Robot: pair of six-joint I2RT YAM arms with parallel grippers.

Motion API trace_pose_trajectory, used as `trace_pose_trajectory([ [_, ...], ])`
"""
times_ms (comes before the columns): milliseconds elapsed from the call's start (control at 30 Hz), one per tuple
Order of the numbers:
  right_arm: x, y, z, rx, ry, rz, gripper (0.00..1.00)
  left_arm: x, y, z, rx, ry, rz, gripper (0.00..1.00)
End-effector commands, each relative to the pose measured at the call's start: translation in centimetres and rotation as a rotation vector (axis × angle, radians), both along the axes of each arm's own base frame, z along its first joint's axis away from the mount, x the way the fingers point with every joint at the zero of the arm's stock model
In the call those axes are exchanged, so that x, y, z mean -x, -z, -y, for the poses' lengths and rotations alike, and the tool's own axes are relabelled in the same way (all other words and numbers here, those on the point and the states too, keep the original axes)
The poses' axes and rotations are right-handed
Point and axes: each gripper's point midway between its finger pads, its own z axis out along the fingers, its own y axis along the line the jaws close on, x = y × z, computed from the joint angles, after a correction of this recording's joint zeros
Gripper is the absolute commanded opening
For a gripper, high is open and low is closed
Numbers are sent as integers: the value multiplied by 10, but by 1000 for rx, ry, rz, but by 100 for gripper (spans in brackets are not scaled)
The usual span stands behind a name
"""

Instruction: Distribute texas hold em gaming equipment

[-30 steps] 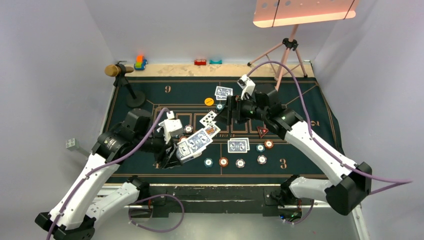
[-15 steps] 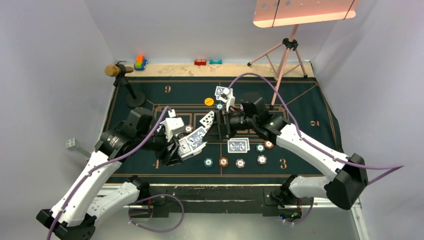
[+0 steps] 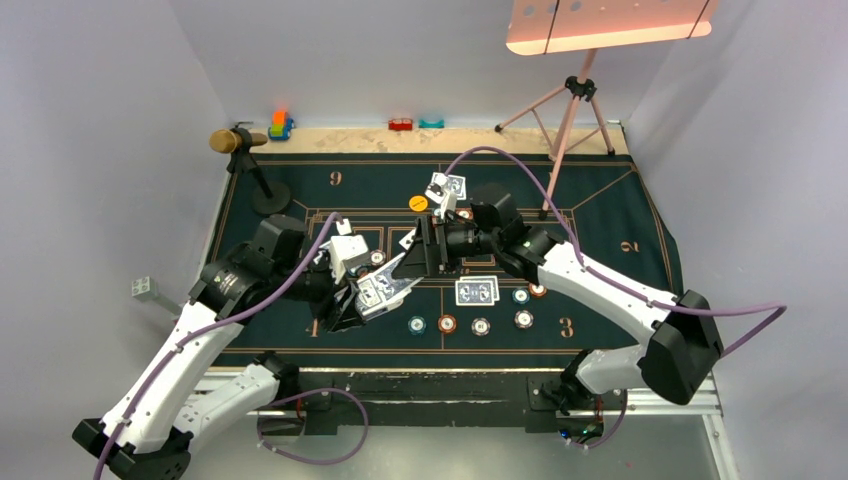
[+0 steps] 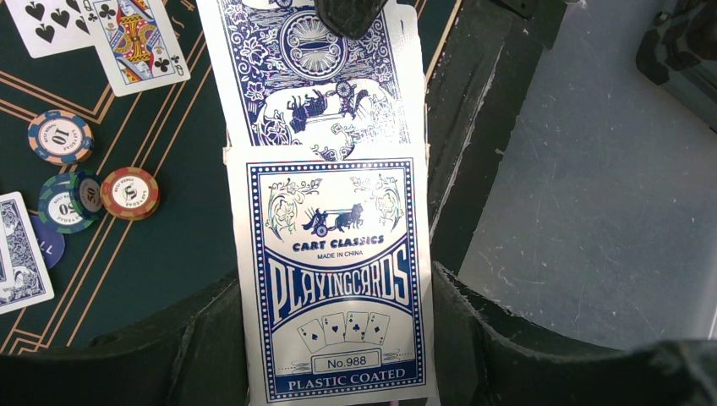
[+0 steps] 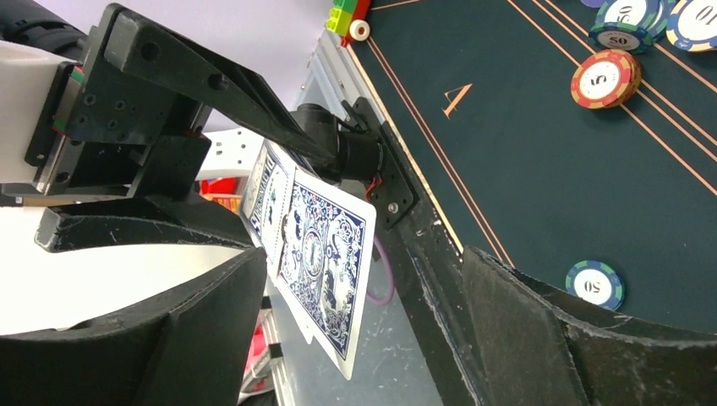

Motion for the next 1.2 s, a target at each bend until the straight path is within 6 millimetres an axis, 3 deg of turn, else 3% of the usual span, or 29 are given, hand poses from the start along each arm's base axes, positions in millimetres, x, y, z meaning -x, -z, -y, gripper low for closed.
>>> trace_pose_trajectory([
  [0, -1, -19, -2, -45, 14, 35, 85, -3, -14, 5, 51, 5, 36, 20],
  [300, -7, -18, 1, -10, 42, 46, 53, -1, -18, 6, 61, 8, 36, 20],
  [733, -23, -36, 28, -22, 150, 100, 40, 0, -21, 7, 71, 12, 33, 20],
  [933, -24, -42, 31, -41, 156, 104, 21, 0, -21, 7, 72, 13, 32, 20],
  [967, -23, -43, 31, -46, 150, 104, 22, 0, -21, 7, 72, 13, 33, 20],
  [1100, -20, -37, 28, -34, 124, 81, 66, 1, -22, 7, 73, 14, 36, 20],
  [1167, -20, -32, 27, -27, 112, 71, 73, 1, -22, 7, 74, 14, 37, 20],
])
